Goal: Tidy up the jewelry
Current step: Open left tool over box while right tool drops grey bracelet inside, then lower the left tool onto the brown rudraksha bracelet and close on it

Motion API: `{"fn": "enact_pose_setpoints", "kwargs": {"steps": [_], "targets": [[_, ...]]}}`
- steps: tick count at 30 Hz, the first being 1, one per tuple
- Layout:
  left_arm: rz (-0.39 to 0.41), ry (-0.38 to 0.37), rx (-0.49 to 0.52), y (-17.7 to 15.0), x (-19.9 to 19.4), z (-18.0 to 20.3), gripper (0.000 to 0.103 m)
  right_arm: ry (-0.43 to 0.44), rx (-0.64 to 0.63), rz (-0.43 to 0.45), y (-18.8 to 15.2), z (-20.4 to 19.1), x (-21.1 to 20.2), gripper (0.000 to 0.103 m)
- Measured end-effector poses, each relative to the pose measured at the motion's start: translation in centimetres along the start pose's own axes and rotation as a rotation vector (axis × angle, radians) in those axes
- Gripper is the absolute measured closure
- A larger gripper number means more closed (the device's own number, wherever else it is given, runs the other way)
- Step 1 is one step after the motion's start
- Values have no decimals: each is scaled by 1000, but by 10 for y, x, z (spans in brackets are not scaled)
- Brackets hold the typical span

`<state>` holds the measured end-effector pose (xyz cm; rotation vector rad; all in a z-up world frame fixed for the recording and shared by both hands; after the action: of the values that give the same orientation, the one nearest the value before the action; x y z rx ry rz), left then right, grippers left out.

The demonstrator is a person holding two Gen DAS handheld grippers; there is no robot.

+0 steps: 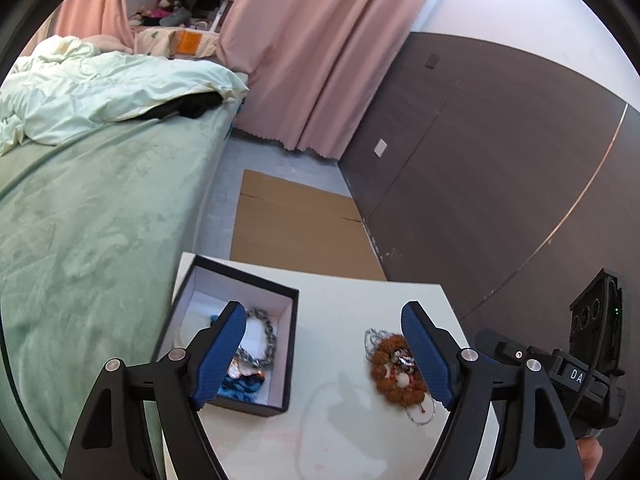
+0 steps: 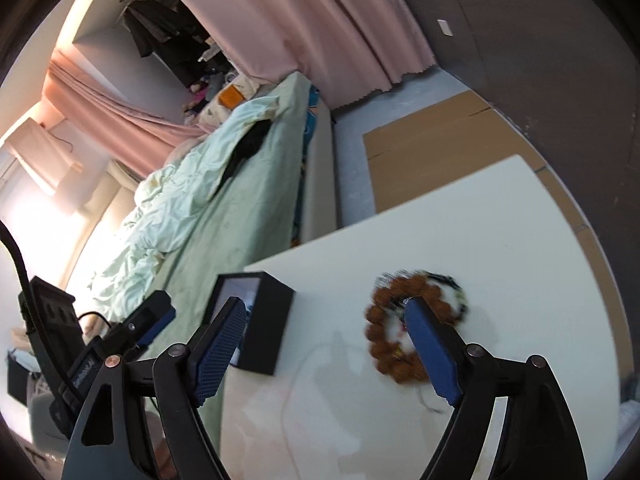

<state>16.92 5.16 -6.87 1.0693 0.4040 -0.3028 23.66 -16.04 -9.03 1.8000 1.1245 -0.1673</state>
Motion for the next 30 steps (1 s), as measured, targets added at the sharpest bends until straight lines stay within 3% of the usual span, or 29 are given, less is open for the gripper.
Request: {"fn": "enact_pose_setpoints", "kwargs": {"steps": [8, 17, 26, 30], "targets": [[-72, -38, 48, -23, 4, 25, 22, -157, 72, -59, -15, 46, -13, 21], [-164, -62, 142, -60, 24, 56, 22, -187, 146, -90, -21, 75, -19, 21], [-232, -62, 197, -88, 51, 77, 37, -218, 181, -76, -13, 91, -24, 21], [-257, -52, 212, -97, 67, 79, 50, -237, 197, -74, -8, 100, -25, 21]]}}
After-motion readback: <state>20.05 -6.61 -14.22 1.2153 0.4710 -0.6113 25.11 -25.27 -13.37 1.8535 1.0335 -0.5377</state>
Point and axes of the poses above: each gripper's, at about its wrist camera, not at the fingertips, and x roughly the way its jaws point, z to its right, y to its top, the point moved 7 cm from there along x, roughly the way its jaws point, and after that the axes turned 10 degrees about z, right-handed, at the moved point
